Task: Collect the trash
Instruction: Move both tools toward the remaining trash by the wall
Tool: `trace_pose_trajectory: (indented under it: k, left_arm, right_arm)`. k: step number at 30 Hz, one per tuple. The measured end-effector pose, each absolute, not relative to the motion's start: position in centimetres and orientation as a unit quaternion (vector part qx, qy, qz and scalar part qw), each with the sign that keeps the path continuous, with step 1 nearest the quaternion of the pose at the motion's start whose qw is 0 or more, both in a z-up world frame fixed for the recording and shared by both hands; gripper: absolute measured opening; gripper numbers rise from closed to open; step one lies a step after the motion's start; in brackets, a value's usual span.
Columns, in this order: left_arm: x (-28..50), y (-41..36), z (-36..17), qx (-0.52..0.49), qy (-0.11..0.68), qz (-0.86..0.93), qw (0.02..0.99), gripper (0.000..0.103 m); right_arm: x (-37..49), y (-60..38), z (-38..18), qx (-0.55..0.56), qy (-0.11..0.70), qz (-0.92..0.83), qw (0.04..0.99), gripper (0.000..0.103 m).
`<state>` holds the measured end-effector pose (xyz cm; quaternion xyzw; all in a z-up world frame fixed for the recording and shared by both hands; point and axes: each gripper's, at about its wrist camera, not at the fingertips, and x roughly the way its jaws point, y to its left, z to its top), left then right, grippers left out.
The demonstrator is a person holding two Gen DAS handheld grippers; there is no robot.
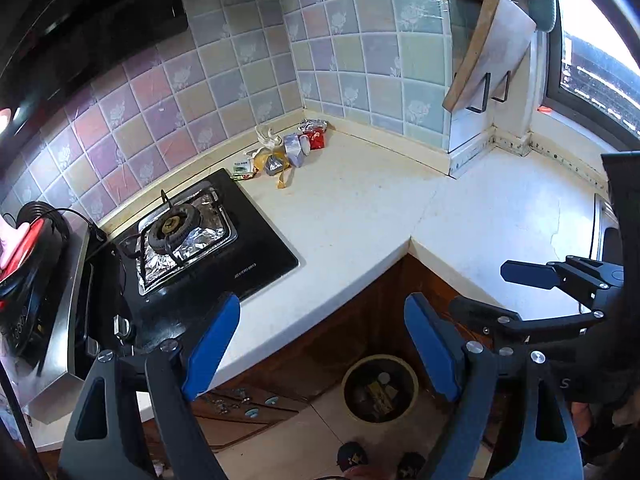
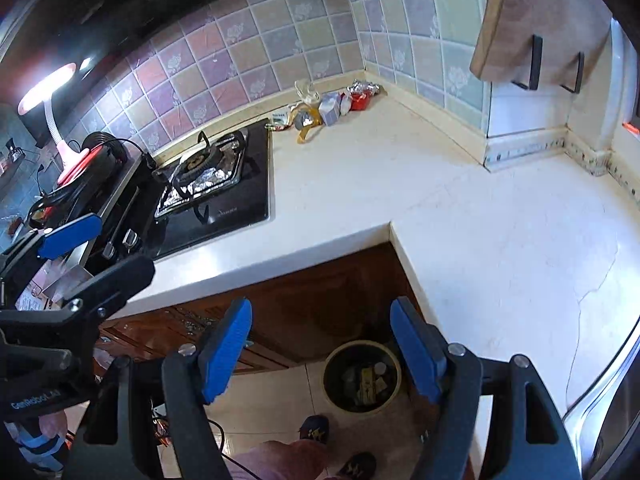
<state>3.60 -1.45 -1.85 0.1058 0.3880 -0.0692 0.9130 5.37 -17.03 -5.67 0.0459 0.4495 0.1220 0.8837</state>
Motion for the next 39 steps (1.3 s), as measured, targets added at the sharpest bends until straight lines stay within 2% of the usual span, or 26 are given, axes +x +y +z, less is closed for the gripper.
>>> trace_pose_trajectory:
  k: [6, 13, 19, 26, 39]
  left_arm:
    - [8.6, -0.3, -2.6, 0.084, 0.407, -0.075, 0.906, 0.083]
    - [18.5, 1.8, -4.4, 0.062, 0.427, -0.087, 0.898, 0.083]
    - [28.9, 3.9, -7.8, 0.04, 0.469, -0.114, 0.875, 0.083]
    - [37.1, 4.5, -11.8, 0.042, 0.503, -0.138, 0.852, 0.083]
    - [42.9, 6.4, -16.8, -0.016, 0.548, -0.119, 0.828, 0.083]
  right_arm:
    - [9.5, -17.2, -4.9, 0.036, 0.449, 0.112, 0.886, 0.073]
    - [17.3, -16.8, -6.2, 0.031, 0.464, 0.081, 0.881, 0.073]
    - [25.2, -16.2, -8.2, 0.054, 0.486, 0.041, 0.871, 0.073]
    - [33.4, -15.3, -10.9, 0.072, 0.504, -0.001, 0.861, 0.073]
    - [40.4, -14.4, -13.1, 0.059, 0.532, -0.007, 0.845, 0.073]
